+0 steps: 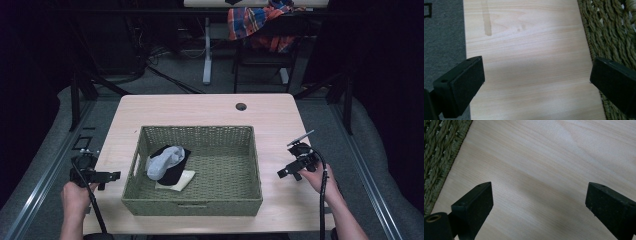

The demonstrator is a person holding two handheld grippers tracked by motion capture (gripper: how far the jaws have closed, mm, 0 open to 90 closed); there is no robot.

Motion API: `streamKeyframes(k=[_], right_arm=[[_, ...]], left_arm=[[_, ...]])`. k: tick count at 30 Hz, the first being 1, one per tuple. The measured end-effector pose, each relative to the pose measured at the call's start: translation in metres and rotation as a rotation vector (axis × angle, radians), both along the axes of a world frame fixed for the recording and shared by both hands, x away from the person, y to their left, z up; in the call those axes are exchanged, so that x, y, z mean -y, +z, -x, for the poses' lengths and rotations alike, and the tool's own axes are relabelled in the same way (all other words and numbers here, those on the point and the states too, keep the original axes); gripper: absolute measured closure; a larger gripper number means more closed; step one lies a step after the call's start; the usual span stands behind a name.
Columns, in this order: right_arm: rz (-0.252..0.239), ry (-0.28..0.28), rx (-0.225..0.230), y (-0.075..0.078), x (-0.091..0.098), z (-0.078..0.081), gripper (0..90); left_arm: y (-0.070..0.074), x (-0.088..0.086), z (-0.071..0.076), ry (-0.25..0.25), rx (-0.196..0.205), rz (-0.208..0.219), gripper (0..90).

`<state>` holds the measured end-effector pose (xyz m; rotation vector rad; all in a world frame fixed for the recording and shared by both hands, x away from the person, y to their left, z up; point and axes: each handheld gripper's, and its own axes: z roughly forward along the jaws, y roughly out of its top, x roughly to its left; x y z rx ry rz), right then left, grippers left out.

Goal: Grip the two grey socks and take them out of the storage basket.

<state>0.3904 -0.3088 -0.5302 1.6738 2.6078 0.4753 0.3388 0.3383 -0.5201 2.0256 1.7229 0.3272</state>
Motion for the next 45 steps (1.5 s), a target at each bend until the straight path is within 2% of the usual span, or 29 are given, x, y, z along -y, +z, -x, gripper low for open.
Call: streamKeyframes(k=[6,9,10,13,15,16,20,21,24,28,29,30,32,33,36,37,38,42,45], right_arm=[[0.025,-0.007,-0.004,0.0,0.002,0.003,9.2],[0.016,-0.015,-0.002,0.0,0.003,0.004,9.1],[0.013,-0.035,0.011,-0.002,0.003,0.004,9.1],[0.009,-0.038,0.012,-0.001,0.002,0.004,9.0],[0.016,-0.008,0.0,0.001,0.0,0.003,8.9],[0.018,-0.006,0.001,0.001,-0.001,0.003,8.9],[0.011,-0.014,-0.013,-0.003,0.004,0.002,8.9],[0.011,-0.014,-0.013,-0.003,0.004,0.002,8.9],[-0.005,-0.026,0.005,-0.001,0.005,0.003,8.9],[-0.002,-0.009,-0.001,-0.001,0.004,0.002,8.9],[0.004,-0.008,-0.001,-0.001,0.004,0.002,8.9],[-0.013,-0.006,0.002,-0.001,0.002,0.002,8.9],[-0.016,-0.027,0.021,-0.002,0.001,0.004,8.8],[-0.016,-0.027,0.021,-0.002,0.001,0.004,8.8],[-0.023,-0.028,0.017,-0.002,0.004,0.004,8.9],[0.013,0.006,-0.008,0.001,0.007,0.002,8.9],[-0.041,-0.054,0.039,-0.004,0.005,0.005,8.9],[0.002,-0.005,0.002,0.0,0.005,0.003,8.8],[-0.009,-0.009,0.003,0.0,0.005,0.003,8.9]], left_arm=[[0.002,0.002,-0.001,-0.012,0.001,0.005,0.0],[0.002,0.003,-0.003,-0.021,-0.001,0.005,0.0],[0.002,0.004,-0.004,-0.029,-0.009,0.007,0.0],[0.002,0.005,-0.002,-0.031,-0.001,0.007,0.0],[0.005,0.003,0.0,-0.017,0.002,-0.015,0.0],[0.005,0.003,0.0,-0.017,0.002,-0.015,0.0],[0.012,0.002,-0.002,-0.001,0.013,-0.087,0.0],[0.012,0.002,-0.002,-0.001,0.013,-0.087,0.0],[0.017,-0.002,-0.002,0.03,0.04,-0.075,0.0],[0.023,-0.002,0.0,0.015,0.055,-0.076,0.0],[0.027,-0.001,0.001,0.007,0.074,-0.085,0.0],[0.037,0.001,0.002,0.006,0.103,-0.08,0.0],[0.041,0.002,0.003,0.009,0.113,-0.083,0.0],[0.047,0.004,0.003,0.009,0.131,-0.085,0.0],[0.059,0.013,0.002,-0.015,0.152,-0.101,0.0],[0.062,0.018,0.002,-0.027,0.154,-0.106,0.0],[0.065,0.023,0.001,-0.042,0.15,-0.112,0.0],[0.072,0.041,-0.003,-0.085,0.15,-0.123,0.0],[0.077,0.049,-0.005,-0.105,0.152,-0.121,0.0]])
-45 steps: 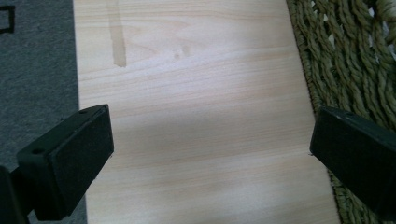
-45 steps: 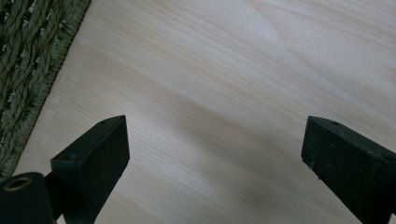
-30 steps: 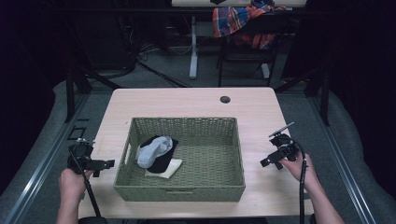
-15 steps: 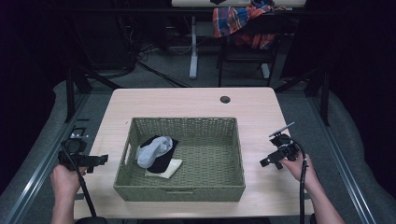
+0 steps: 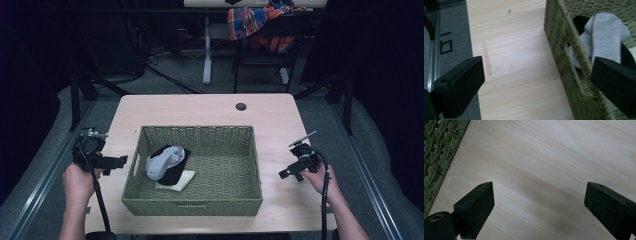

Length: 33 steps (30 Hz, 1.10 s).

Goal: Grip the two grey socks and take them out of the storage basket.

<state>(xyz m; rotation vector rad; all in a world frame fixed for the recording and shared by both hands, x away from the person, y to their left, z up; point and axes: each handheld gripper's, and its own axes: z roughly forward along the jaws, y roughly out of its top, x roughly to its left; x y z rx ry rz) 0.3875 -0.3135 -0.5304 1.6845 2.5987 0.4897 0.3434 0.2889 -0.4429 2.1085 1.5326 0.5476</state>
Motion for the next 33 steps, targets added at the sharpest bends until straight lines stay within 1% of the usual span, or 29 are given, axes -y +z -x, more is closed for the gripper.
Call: streamKeyframes(k=[1,2,3,4,5,6,7,8,9,10,11,12,13,15,17,18,20,21,22,24,26,27,29,30,33], right_arm=[[0.005,0.006,-0.004,0.0,0.001,0.0,8.9],[-0.01,-0.021,0.011,-0.002,0.0,0.001,8.9],[-0.012,-0.015,0.008,-0.002,0.0,0.001,8.9],[-0.001,0.001,-0.001,0.0,0.0,0.0,8.9],[-0.001,0.001,0.002,0.001,-0.001,-0.001,8.9],[-0.02,-0.015,0.018,0.0,-0.004,0.0,8.9],[-0.002,0.014,0.003,0.001,-0.004,-0.001,8.9],[-0.011,0.0,0.015,-0.001,-0.006,0.0,8.8],[0.005,0.028,-0.002,0.0,-0.005,0.0,8.8],[-0.001,0.027,-0.006,0.0,-0.005,0.0,8.8],[-0.009,0.004,0.012,-0.002,-0.006,0.001,8.9],[-0.007,0.004,0.012,-0.001,-0.005,0.0,8.9],[0.0,0.02,-0.004,0.0,-0.003,-0.001,8.9],[0.003,0.013,0.002,0.0,-0.003,-0.001,8.9],[0.005,0.018,-0.002,0.0,-0.004,-0.001,8.9],[-0.002,0.02,-0.006,0.0,-0.004,-0.001,8.9],[0.007,0.025,-0.007,-0.001,-0.004,-0.001,8.9],[0.001,0.025,-0.009,-0.001,-0.004,-0.001,8.9],[0.0,0.019,-0.006,-0.001,-0.004,-0.001,9.0],[0.0,0.02,-0.006,-0.001,-0.004,-0.001,9.0],[0.001,0.026,-0.009,-0.001,-0.004,-0.001,8.9],[0.007,0.026,-0.007,-0.001,-0.004,-0.001,8.9],[0.004,0.023,-0.004,-0.001,-0.004,-0.001,9.0],[0.005,0.023,-0.005,-0.001,-0.004,-0.001,9.0],[0.0,0.025,-0.01,-0.001,-0.003,-0.001,9.0]], left_arm=[[0.002,0.002,-0.001,-0.001,-0.001,-0.002,0.0],[0.004,0.005,-0.002,-0.003,-0.005,-0.004,0.0],[0.005,0.007,-0.002,-0.004,-0.002,-0.002,0.0],[0.006,0.008,-0.003,-0.011,0.0,-0.004,0.0],[0.008,0.01,-0.004,-0.014,0.007,-0.008,0.0],[0.008,0.012,-0.004,-0.016,0.009,-0.011,0.0],[0.009,0.013,-0.005,-0.021,0.007,-0.011,0.0],[0.01,0.015,-0.005,-0.025,0.013,-0.006,0.0],[0.011,0.017,-0.006,-0.033,0.012,-0.006,0.0],[0.011,0.02,-0.007,-0.042,0.012,-0.008,0.0],[0.012,0.022,-0.008,-0.049,0.01,-0.011,0.0],[0.013,0.025,-0.009,-0.058,0.007,-0.015,0.0],[0.014,0.028,-0.01,-0.063,0.007,-0.022,0.0],[0.016,0.034,-0.012,-0.071,0.011,-0.032,0.0],[0.019,0.04,-0.014,-0.092,0.009,-0.031,0.0],[0.02,0.042,-0.015,-0.098,0.0,-0.031,0.0],[0.02,0.047,-0.018,-0.118,-0.027,-0.044,0.0],[0.02,0.05,-0.02,-0.124,-0.054,-0.054,0.0],[0.019,0.052,-0.021,-0.134,-0.065,-0.057,0.0],[0.017,0.057,-0.024,-0.149,-0.088,-0.05,0.0],[0.015,0.062,-0.027,-0.16,-0.111,-0.052,0.0],[0.014,0.064,-0.028,-0.169,-0.121,-0.054,0.0],[0.013,0.068,-0.031,-0.175,-0.132,-0.056,0.0],[0.013,0.071,-0.034,-0.185,-0.143,-0.061,0.0],[0.012,0.078,-0.039,-0.191,-0.166,-0.055,0.0]])
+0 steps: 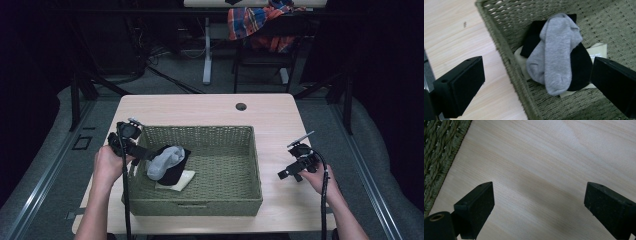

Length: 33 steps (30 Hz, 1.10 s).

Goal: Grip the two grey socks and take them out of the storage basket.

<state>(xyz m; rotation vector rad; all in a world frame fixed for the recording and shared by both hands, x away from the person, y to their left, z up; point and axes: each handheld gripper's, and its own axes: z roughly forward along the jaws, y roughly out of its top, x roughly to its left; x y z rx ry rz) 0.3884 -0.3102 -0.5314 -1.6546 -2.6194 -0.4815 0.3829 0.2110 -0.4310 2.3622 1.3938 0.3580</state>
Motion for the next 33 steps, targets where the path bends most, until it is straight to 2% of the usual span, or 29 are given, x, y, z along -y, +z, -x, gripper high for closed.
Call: streamKeyframes(k=[4,5,7,15,16,17,19,20,23,25,27,28,29,31,33], right_arm=[[-0.011,-0.005,0.001,-0.001,0.0,0.001,9.0],[-0.001,-0.003,0.001,0.0,0.0,0.0,9.0],[0.004,-0.003,0.003,0.0,0.0,0.001,9.0],[0.01,0.004,0.0,0.0,0.001,0.001,9.0],[-0.004,-0.02,0.016,-0.001,0.0,0.002,9.0],[-0.005,-0.014,0.013,-0.001,0.0,0.002,9.0],[-0.003,-0.024,0.021,-0.001,0.0,0.003,9.0],[-0.001,-0.008,0.011,0.0,0.001,0.003,9.0],[0.007,-0.003,0.004,0.0,0.001,0.003,9.0],[0.01,0.0,0.001,0.0,0.002,0.003,9.1],[0.008,0.002,0.002,0.001,0.002,0.003,9.1],[-0.009,-0.007,0.006,0.0,0.001,0.004,9.1],[-0.006,-0.02,0.021,0.0,0.001,0.005,9.1],[0.01,0.011,0.0,0.002,0.002,0.004,9.0],[0.003,0.002,0.005,0.001,0.002,0.005,9.1]], left_arm=[[-0.006,0.01,-0.006,-0.028,-0.027,0.003,0.0],[-0.008,0.013,-0.007,-0.037,-0.032,-0.009,0.0],[-0.011,0.018,-0.01,-0.044,-0.037,-0.026,0.0],[-0.027,0.037,-0.019,-0.061,-0.044,-0.051,0.1],[-0.03,0.038,-0.019,-0.058,-0.044,-0.052,0.2],[-0.034,0.039,-0.02,-0.062,-0.058,-0.053,0.9],[-0.04,0.04,-0.021,-0.071,-0.077,-0.053,8.0],[-0.042,0.041,-0.021,-0.075,-0.078,-0.049,14.0],[-0.046,0.045,-0.02,-0.082,-0.081,-0.062,18.0],[-0.048,0.046,-0.02,-0.089,-0.089,-0.049,24.1],[-0.051,0.048,-0.02,-0.092,-0.097,-0.061,26.0],[-0.052,0.048,-0.019,-0.096,-0.094,-0.063,28.5],[-0.054,0.05,-0.019,-0.102,-0.1,-0.072,30.8],[-0.056,0.052,-0.019,-0.115,-0.106,-0.088,35.5],[-0.06,0.054,-0.019,-0.117,-0.112,-0.106,42.2]])
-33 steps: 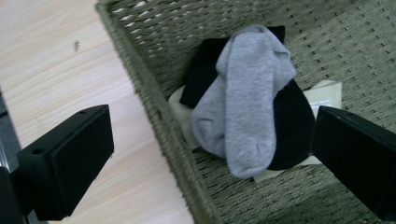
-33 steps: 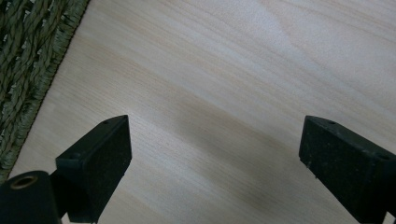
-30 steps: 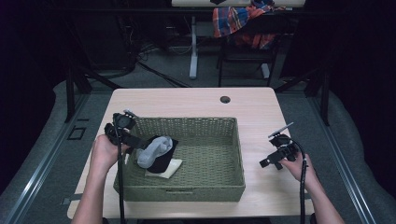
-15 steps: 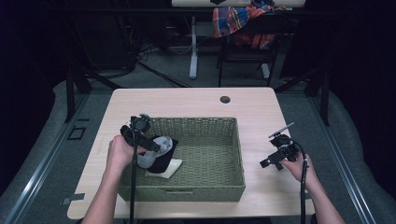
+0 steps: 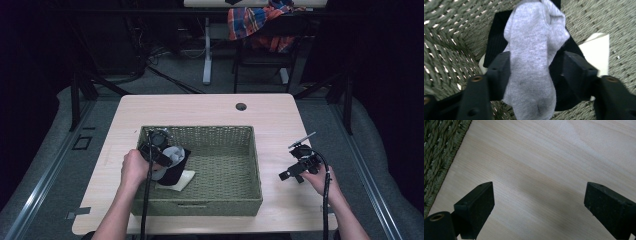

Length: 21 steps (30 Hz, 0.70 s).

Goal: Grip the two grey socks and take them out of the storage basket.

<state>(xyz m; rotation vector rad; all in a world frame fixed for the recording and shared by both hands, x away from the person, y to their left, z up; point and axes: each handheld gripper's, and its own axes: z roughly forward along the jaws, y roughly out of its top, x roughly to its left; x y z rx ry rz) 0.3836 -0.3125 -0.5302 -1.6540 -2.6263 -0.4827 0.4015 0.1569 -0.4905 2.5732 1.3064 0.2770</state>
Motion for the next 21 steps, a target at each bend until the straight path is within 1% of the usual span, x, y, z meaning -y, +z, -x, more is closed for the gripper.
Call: streamKeyframes(k=[1,2,3,4,5,7,9,10,12,13,14,15,16,17,18,19,20,21], right_arm=[[-0.001,0.001,0.0,0.0,0.0,0.0,9.1],[-0.001,0.002,0.001,0.001,0.0,0.0,9.2],[-0.001,-0.002,0.004,0.001,0.0,0.001,9.3],[-0.024,-0.025,0.024,-0.002,-0.002,0.002,9.3],[-0.009,0.004,0.001,0.001,-0.001,0.001,9.3],[-0.01,0.003,0.002,0.001,-0.001,0.001,9.3],[-0.005,0.003,0.002,0.0,-0.001,0.001,9.3],[-0.003,0.002,-0.002,0.001,-0.001,0.001,9.3],[0.002,0.004,-0.001,0.001,0.0,0.001,9.3],[-0.014,-0.018,0.014,-0.001,-0.001,0.002,9.4],[0.001,-0.002,-0.003,0.001,0.001,0.001,9.3],[0.0,-0.004,-0.003,0.0,0.001,0.002,9.4],[-0.01,-0.015,0.005,-0.001,0.001,0.002,9.3],[0.004,-0.002,-0.005,0.001,0.002,0.002,9.3],[0.005,-0.006,-0.005,0.001,0.003,0.002,9.3],[-0.008,-0.027,0.01,-0.001,0.002,0.004,9.4],[0.002,-0.014,-0.005,0.0,0.004,0.003,9.3],[-0.012,-0.015,-0.009,0.0,0.004,0.004,9.3]], left_arm=[[-0.001,0.001,0.0,0.002,0.008,-0.01,45.5],[-0.003,0.001,0.001,0.008,0.018,-0.01,51.8],[-0.004,0.001,0.001,0.007,0.015,-0.013,59.7],[-0.005,0.002,0.001,0.011,0.021,-0.025,61.4],[-0.006,0.003,0.002,0.011,0.023,-0.026,67.3],[-0.006,0.002,0.001,0.005,0.023,-0.029,73.1],[-0.005,0.001,0.002,-0.001,0.026,-0.02,80.0],[-0.005,0.0,0.002,0.0,0.033,-0.016,81.7],[-0.003,-0.002,0.001,-0.003,0.032,-0.001,83.0],[-0.003,-0.002,0.001,0.001,0.039,0.007,83.3],[-0.001,-0.003,0.001,0.0,0.043,0.011,83.5],[0.0,-0.004,0.002,0.0,0.048,0.018,83.6],[0.001,-0.004,0.002,0.002,0.051,0.024,83.6],[0.003,-0.005,0.002,0.0,0.048,0.028,83.7],[0.004,-0.007,0.002,0.001,0.056,0.041,83.7],[0.006,-0.009,0.002,0.005,0.056,0.052,83.7],[0.006,-0.01,0.002,0.008,0.058,0.063,83.7],[0.007,-0.011,0.002,0.01,0.056,0.069,83.7]])
